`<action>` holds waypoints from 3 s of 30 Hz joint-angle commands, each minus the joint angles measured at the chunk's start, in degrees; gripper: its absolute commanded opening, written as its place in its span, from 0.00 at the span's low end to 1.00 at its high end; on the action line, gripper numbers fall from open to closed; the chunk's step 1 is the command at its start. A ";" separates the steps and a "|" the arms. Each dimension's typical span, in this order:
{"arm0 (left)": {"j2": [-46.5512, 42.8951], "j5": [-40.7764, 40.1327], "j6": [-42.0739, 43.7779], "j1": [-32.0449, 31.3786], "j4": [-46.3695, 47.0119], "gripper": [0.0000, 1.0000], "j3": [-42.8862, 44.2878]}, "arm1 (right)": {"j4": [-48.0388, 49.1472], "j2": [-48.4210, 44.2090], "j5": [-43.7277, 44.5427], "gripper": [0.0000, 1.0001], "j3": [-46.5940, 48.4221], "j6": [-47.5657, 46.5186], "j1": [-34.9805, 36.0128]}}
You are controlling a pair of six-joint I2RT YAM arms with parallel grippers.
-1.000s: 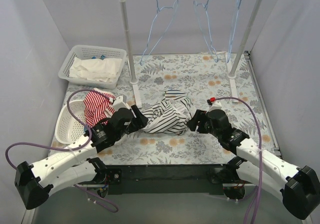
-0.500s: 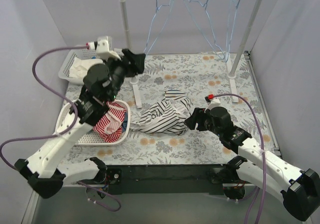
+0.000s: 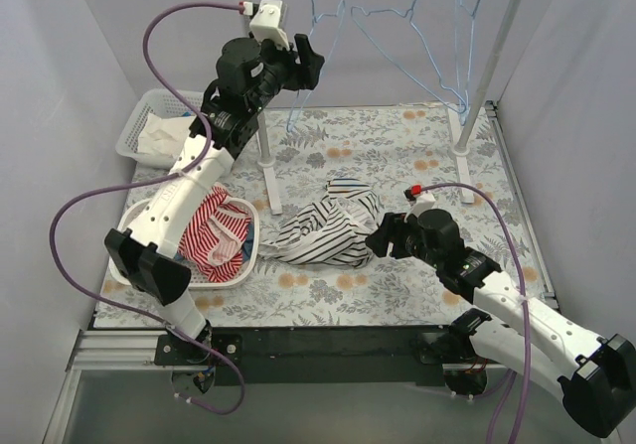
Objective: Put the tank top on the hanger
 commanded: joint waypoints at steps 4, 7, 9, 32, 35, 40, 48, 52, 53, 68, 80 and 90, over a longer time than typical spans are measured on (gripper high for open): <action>6.54 2.37 4.83 0.66 -6.10 0.55 11.33 | 0.43 -0.27 -0.64 0.71 3.14 -1.81 -0.06; 9.18 -0.52 5.79 0.66 -8.30 0.49 14.14 | 0.17 -0.70 -0.46 0.71 3.32 -1.90 -0.06; 10.07 -1.14 6.15 0.66 -9.09 0.44 14.85 | 0.08 -0.88 -0.55 0.71 3.49 -1.90 -0.06; 4.10 -2.46 8.61 0.75 -6.46 0.00 13.71 | -1.15 0.61 0.68 0.70 7.54 -4.80 -0.06; 3.39 -2.37 8.35 0.75 -6.46 0.00 13.27 | -1.24 0.70 1.03 0.70 7.80 -5.15 -0.06; -0.47 -0.53 7.65 0.75 -8.22 0.00 8.37 | -1.68 0.79 1.91 0.70 8.24 -5.50 -0.06; -13.73 5.09 3.61 0.75 -9.44 0.00 -8.60 | -1.86 5.79 2.09 0.67 11.40 -7.17 -0.06; -22.07 8.78 0.62 0.67 -12.34 0.00 -16.51 | -0.72 12.10 1.47 0.66 14.12 -7.70 -0.06; -23.66 9.57 0.09 0.75 -12.61 0.00 -20.70 | 0.24 13.34 1.21 0.64 15.52 -7.87 -0.06; -43.89 6.68 -6.68 0.75 -24.82 0.00 -41.66 | 3.59 43.85 0.77 0.56 34.25 -12.71 2.23; -49.69 9.93 -5.19 0.75 -31.15 0.00 -45.88 | 2.63 46.85 6.65 0.20 34.80 -12.71 4.43; -49.79 22.23 2.54 0.66 -34.32 0.00 -43.69 | 1.49 13.59 8.50 0.01 11.72 -4.82 5.22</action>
